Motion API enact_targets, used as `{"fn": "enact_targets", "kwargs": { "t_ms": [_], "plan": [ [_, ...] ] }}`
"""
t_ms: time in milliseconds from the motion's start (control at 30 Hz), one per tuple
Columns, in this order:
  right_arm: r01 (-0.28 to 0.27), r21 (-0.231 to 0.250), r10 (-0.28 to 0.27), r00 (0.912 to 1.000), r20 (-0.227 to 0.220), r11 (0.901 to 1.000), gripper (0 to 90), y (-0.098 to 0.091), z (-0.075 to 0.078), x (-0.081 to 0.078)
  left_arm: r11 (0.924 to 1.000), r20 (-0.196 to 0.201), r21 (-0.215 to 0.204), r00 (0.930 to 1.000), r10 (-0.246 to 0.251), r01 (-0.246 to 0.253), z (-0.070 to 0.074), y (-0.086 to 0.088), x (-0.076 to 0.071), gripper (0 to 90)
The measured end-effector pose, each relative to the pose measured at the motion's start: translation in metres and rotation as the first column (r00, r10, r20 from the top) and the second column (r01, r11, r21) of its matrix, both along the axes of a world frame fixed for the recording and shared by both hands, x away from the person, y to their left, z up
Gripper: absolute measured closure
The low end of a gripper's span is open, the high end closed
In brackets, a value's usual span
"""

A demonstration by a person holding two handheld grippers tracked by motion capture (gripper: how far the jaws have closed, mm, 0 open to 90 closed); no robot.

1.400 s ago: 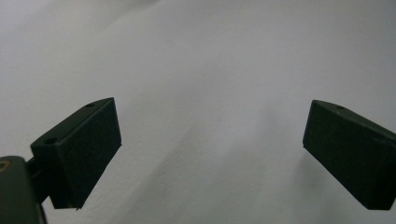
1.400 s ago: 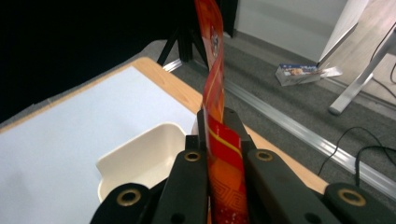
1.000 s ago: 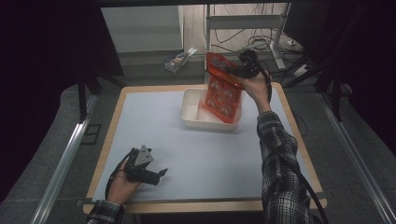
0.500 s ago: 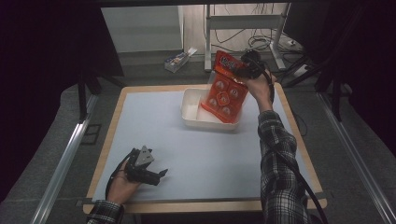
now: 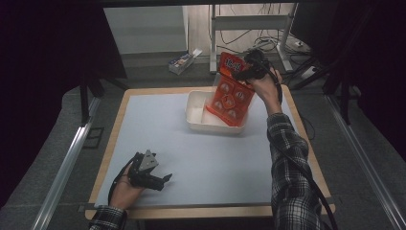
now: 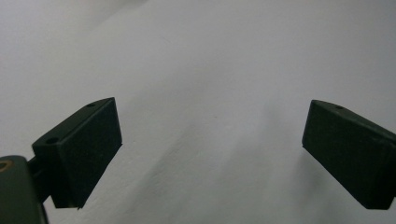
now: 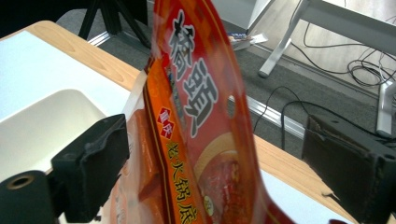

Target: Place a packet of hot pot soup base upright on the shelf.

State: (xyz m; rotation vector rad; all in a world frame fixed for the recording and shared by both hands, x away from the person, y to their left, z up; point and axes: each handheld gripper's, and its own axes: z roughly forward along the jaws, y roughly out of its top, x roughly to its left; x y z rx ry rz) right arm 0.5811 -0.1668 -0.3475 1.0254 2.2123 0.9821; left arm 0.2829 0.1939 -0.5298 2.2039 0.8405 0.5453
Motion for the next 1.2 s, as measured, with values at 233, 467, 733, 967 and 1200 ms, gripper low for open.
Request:
{"fn": "enact_targets", "kwargs": {
  "t_ms": [233, 467, 733, 967, 1200],
  "plan": [
    [-0.007, 0.012, 0.007, 0.9999, 0.009, 0.9999, 4.9, -0.004, 0.007, -0.007, 1.0000, 0.001, 0.002, 1.0000, -0.003, 0.003, 0.000, 0.000, 0.000, 4.5],
    [-0.025, 0.010, 0.025, 0.9996, 0.012, 0.9996, 4.7, -0.011, 0.013, -0.017, 1.0000, -0.001, -0.002, 1.0000, -0.002, 0.002, 0.000, -0.001, 0.000, 4.5],
    [-0.058, 0.014, 0.056, 0.9955, 0.076, 0.9982, 4.6, -0.019, 0.028, -0.037, 0.9992, -0.023, -0.039, 0.9997, -0.002, 0.001, 0.001, 0.000, 0.001, 4.4],
    [-0.062, 0.021, 0.060, 0.9957, 0.070, 0.9979, 4.6, -0.025, 0.033, -0.050, 0.9993, -0.024, -0.037, 0.9997, -0.002, 0.001, 0.001, 0.000, 0.000, 4.5],
    [-0.070, 0.046, 0.068, 0.9965, 0.049, 0.9965, 4.6, -0.030, 0.029, -0.060, 0.9994, -0.024, -0.036, 0.9997, -0.004, 0.003, 0.002, 0.000, 0.001, 4.5]
  ]
}}
